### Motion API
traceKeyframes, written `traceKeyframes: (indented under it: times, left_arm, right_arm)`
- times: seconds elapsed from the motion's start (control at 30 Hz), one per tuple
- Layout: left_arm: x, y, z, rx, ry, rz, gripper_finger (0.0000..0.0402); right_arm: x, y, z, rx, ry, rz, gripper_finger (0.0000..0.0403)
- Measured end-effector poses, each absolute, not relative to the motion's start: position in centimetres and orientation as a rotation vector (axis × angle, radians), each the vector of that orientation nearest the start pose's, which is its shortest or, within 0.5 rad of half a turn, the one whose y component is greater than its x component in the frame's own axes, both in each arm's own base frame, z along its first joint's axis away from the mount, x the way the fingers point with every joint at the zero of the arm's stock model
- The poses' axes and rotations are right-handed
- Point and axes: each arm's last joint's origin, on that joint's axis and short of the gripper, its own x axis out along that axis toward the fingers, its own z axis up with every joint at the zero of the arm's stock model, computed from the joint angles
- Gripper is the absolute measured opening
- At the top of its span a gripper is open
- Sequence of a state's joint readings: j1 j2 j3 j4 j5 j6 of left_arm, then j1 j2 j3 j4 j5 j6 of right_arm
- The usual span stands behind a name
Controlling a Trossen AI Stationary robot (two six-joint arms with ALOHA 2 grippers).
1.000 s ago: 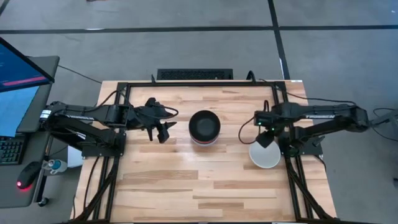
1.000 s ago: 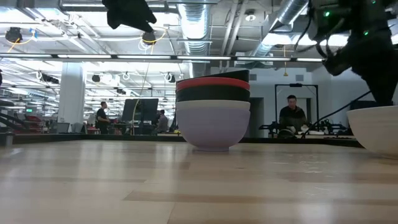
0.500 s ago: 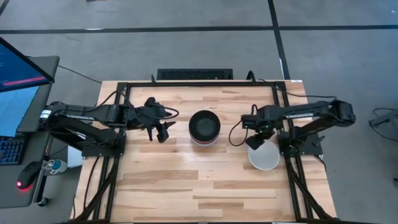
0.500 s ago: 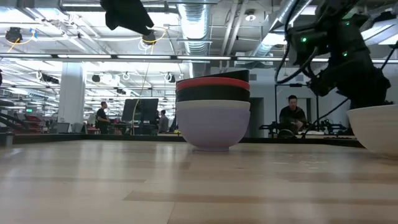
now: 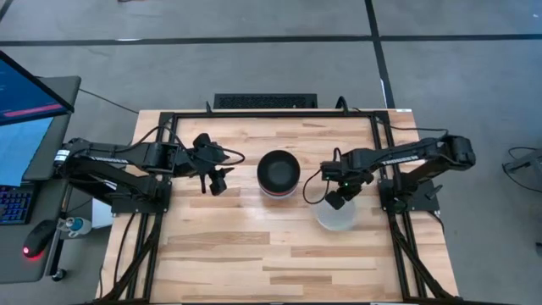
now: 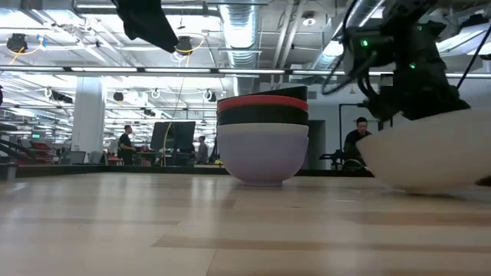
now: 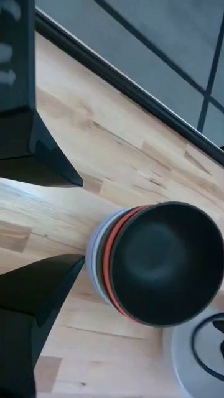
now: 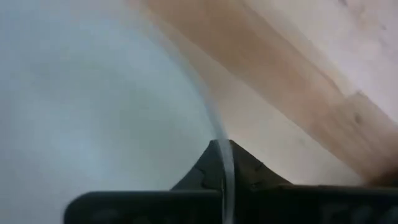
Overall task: Nest bowls inside each other
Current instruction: Stack the white bowl on top of the black stacked bowl
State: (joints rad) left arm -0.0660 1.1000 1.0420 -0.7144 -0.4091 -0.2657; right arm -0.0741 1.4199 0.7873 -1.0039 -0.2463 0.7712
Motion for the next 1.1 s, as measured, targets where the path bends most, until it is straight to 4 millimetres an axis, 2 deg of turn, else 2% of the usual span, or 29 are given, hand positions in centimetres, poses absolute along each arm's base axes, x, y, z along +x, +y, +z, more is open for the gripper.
traceKeyframes:
  times: [0.1, 0.33, 0.4, 0.47, 0.6, 0.7, 0.87, 1.0, 1.1]
  left_arm:
    - [21.6, -0.1, 31.8, -0.068, 0.713, 0.428, 0.0179]
    - [21.6, 0.0, 31.8, -0.071, 0.709, 0.437, 0.0179]
    - [21.6, 0.1, 31.9, -0.069, 0.702, 0.446, 0.0179]
    - [21.6, 0.1, 31.9, -0.064, 0.698, 0.458, 0.0179]
    - [21.6, 0.1, 31.9, -0.064, 0.696, 0.459, 0.0179]
    - [21.6, 0.1, 31.9, -0.063, 0.699, 0.46, 0.0179]
    - [21.5, 0.2, 31.8, -0.048, 0.706, 0.489, 0.0179]
    - [21.4, 0.2, 31.8, -0.049, 0.704, 0.503, 0.0179]
    - [21.4, 0.2, 31.7, -0.053, 0.715, 0.506, 0.0179]
  right_arm:
    - [20.7, -1.2, 19.2, 0.89, 1.528, -0.529, 0.0015]
    - [20.4, -2.3, 28.6, 1.004, 1.142, -0.501, 0.0009]
    - [20.6, -2.7, 30.5, 0.99, 1.068, -0.511, 0.0006]
    - [21.4, -3.1, 31.7, 0.949, 1.019, -0.531, 0.0007]
    - [24.8, -3.8, 33.7, 0.831, 0.951, -0.539, 0.001]
    - [28.2, -4.4, 33.4, 0.76, 0.992, -0.515, 0.0008]
    - [32.8, -4.8, 30.6, 0.722, 1.123, -0.439, 0.0014]
    - [34.9, -4.6, 28.2, 0.699, 1.194, -0.42, 0.0018]
    - [35.7, -4.6, 27.5, 0.695, 1.192, -0.414, 0.001]
